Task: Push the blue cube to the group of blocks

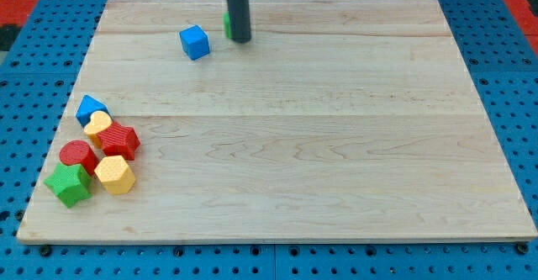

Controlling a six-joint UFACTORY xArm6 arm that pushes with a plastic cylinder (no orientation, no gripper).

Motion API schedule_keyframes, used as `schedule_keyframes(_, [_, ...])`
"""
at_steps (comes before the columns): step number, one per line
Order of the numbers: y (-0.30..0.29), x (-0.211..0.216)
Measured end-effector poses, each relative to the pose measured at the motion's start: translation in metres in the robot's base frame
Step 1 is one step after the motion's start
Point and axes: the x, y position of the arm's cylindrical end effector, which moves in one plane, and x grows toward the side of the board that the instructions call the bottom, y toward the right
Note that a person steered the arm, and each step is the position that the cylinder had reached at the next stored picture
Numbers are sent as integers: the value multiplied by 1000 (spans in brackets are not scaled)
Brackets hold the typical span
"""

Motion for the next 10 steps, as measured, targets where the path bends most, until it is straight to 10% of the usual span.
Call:
schedule_keyframes(5, [-111,163])
schedule_keyframes(8, [-139,78])
schedule_keyframes(10, [-118,172])
